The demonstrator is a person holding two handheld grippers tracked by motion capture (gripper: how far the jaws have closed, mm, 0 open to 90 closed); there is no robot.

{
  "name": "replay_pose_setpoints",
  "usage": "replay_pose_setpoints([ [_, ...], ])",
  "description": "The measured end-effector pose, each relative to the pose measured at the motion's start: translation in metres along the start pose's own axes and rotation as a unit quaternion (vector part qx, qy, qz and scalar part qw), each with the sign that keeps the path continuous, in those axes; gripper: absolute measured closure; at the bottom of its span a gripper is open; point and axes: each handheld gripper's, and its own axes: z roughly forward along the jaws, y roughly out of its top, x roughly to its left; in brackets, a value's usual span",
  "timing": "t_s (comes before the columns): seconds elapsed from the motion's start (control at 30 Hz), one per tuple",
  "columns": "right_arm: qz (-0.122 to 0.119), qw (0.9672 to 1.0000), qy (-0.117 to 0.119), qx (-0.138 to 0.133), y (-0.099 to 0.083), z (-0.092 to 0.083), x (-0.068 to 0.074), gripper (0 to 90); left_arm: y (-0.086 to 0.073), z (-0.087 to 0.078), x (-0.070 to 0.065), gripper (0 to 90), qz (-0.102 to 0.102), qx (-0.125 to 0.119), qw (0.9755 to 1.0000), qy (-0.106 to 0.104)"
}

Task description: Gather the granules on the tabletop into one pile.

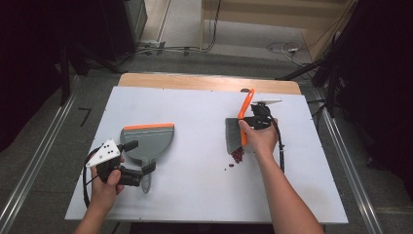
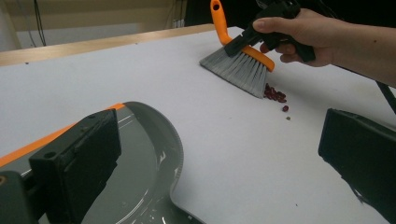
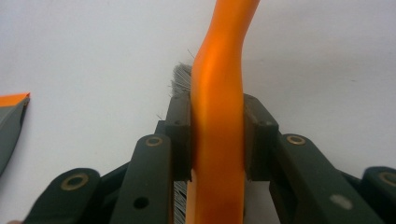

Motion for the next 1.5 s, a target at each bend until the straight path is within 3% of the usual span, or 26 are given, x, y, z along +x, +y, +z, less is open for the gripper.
replay_pose_setpoints([
  [0.3,0.003,1.0,-0.005,-0.007,-0.003,-0.008,-0.015,67.0,0.0,0.001,-0.001,0.0,0.0,0.001,1.0,0.001],
  [0.37,0.005,0.9999,0.005,-0.009,-0.003,-0.009,-0.015,67.1,0.0,0.001,0.0,0.0,0.001,0.001,1.0,0.002],
  [0.5,-0.018,0.998,0.051,-0.034,-0.001,-0.018,-0.008,67.8,0.0,0.002,0.0,0.0,0.001,0.001,1.0,0.002],
  [0.57,-0.021,0.9976,0.054,-0.037,0.0,-0.022,-0.006,67.9,0.0,0.002,0.0,0.0,0.0,0.002,1.0,0.002],
  [0.6,-0.041,0.9964,0.065,-0.037,0.003,-0.029,0.0,68.0,0.0,0.003,0.0,0.0,0.001,0.003,1.0,0.002],
  [0.63,-0.041,0.9964,0.065,-0.037,0.003,-0.029,0.0,68.0,0.0,0.003,0.0,0.0,0.0,0.003,1.0,0.002],
  [0.7,-0.076,0.9938,0.074,-0.03,0.004,-0.038,0.008,68.0,0.0,0.003,0.0,0.0,0.0,0.003,1.0,0.001],
  [0.77,-0.136,0.9879,0.072,-0.018,0.003,-0.047,0.018,68.0,0.0,0.003,0.0,0.0,0.0,0.003,1.0,0.002],
  [0.9,-0.243,0.9681,0.057,0.015,-0.009,-0.059,0.034,68.1,0.0,0.003,0.0,0.0,0.0,0.004,1.0,0.003],
  [1.1,-0.315,0.9454,0.075,0.038,-0.037,-0.074,0.044,68.1,0.0,0.003,-0.001,0.0,0.0,0.004,1.0,0.005],
  [1.2,-0.363,0.9267,0.087,0.047,-0.054,-0.079,0.051,68.1,0.0,0.004,-0.001,0.0,0.001,0.005,1.0,0.005],
  [1.27,-0.386,0.9158,0.093,0.058,-0.066,-0.081,0.057,68.1,0.0,0.005,-0.002,0.0,0.001,0.006,1.0,0.004],
  [1.3,-0.407,0.9058,0.097,0.067,-0.077,-0.082,0.062,68.1,0.0,0.005,-0.002,0.0,0.002,0.006,1.0,0.004],
  [1.33,-0.407,0.9058,0.097,0.067,-0.077,-0.082,0.062,68.1,0.0,0.005,-0.002,0.0,0.002,0.006,1.0,0.005],
  [1.37,-0.419,0.9002,0.098,0.07,-0.082,-0.082,0.064,68.1,0.0,0.005,-0.002,0.0,0.002,0.007,1.0,0.005],
  [1.5,-0.446,0.8856,0.095,0.086,-0.097,-0.077,0.07,68.2,0.0,0.005,-0.001,0.0,0.002,0.007,1.0,0.005],
])
